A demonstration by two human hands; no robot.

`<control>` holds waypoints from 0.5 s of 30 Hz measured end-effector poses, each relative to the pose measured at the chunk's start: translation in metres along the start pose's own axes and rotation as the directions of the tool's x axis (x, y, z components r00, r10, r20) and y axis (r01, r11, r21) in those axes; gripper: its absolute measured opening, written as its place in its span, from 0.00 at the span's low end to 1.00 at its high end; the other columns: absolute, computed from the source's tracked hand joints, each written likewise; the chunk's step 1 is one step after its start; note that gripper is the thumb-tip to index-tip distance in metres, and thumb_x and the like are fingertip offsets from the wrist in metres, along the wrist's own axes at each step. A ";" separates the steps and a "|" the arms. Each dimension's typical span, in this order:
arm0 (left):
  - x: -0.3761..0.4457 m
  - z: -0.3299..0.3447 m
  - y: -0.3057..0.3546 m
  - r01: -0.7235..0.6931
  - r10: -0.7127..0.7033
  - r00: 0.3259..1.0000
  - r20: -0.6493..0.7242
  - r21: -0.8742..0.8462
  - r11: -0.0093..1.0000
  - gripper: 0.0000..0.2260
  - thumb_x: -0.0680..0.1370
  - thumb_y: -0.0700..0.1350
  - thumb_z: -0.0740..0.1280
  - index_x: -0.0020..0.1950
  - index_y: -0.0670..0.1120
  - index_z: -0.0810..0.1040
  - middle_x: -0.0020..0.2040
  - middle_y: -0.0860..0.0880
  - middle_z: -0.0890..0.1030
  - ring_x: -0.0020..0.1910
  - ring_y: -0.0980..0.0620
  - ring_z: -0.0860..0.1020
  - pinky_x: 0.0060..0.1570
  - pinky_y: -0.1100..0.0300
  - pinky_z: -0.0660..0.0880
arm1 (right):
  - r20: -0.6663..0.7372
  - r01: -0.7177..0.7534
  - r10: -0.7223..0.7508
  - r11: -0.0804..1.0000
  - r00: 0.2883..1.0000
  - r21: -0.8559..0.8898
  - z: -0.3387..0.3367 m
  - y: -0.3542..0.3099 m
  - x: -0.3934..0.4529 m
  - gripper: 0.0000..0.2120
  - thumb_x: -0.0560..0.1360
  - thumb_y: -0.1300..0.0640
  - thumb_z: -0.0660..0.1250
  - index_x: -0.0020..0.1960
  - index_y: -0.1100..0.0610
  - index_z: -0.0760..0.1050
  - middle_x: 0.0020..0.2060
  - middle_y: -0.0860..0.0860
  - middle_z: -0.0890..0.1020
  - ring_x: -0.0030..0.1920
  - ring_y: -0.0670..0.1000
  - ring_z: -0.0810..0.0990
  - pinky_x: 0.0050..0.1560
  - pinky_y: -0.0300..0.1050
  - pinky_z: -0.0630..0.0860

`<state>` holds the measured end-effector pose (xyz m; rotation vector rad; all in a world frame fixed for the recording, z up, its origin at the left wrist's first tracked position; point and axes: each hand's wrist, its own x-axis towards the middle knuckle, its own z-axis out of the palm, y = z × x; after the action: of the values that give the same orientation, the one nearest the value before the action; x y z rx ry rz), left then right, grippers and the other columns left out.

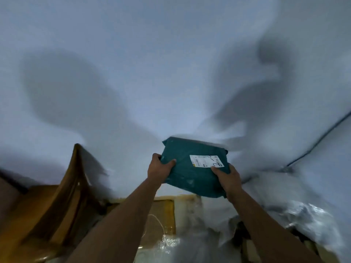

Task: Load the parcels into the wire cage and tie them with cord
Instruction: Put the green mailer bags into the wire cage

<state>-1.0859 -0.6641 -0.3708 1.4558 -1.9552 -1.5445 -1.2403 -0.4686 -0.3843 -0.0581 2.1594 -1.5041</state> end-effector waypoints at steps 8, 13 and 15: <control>-0.155 0.054 0.170 -0.371 0.395 0.893 0.216 -0.145 0.917 0.27 0.74 0.57 0.76 0.64 0.48 0.68 0.57 0.48 0.76 0.55 0.44 0.78 0.58 0.42 0.80 | -0.387 0.215 -0.153 0.969 0.909 0.123 -0.204 -0.090 -0.138 0.29 0.68 0.44 0.78 0.67 0.46 0.76 0.57 0.49 0.84 0.54 0.57 0.84 0.43 0.51 0.83; -0.287 0.134 0.229 -0.506 0.554 0.742 0.377 -0.227 0.832 0.25 0.74 0.56 0.76 0.62 0.48 0.68 0.55 0.47 0.76 0.53 0.44 0.78 0.57 0.45 0.80 | -0.601 0.293 -0.143 0.943 0.786 0.158 -0.350 -0.076 -0.238 0.28 0.70 0.48 0.79 0.68 0.47 0.75 0.57 0.49 0.84 0.53 0.55 0.84 0.49 0.56 0.85; -0.340 0.175 0.234 -0.533 0.589 0.680 0.436 -0.257 0.806 0.24 0.74 0.56 0.76 0.60 0.49 0.68 0.53 0.48 0.77 0.51 0.45 0.79 0.55 0.46 0.80 | -0.669 0.305 -0.125 0.939 0.733 0.160 -0.407 -0.052 -0.276 0.29 0.70 0.48 0.79 0.68 0.47 0.74 0.57 0.49 0.84 0.52 0.55 0.84 0.53 0.60 0.85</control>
<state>-1.1755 -0.3018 -0.1219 0.3152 -2.2378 -1.7733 -1.1849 -0.0495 -0.1283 0.3777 2.5081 -2.1902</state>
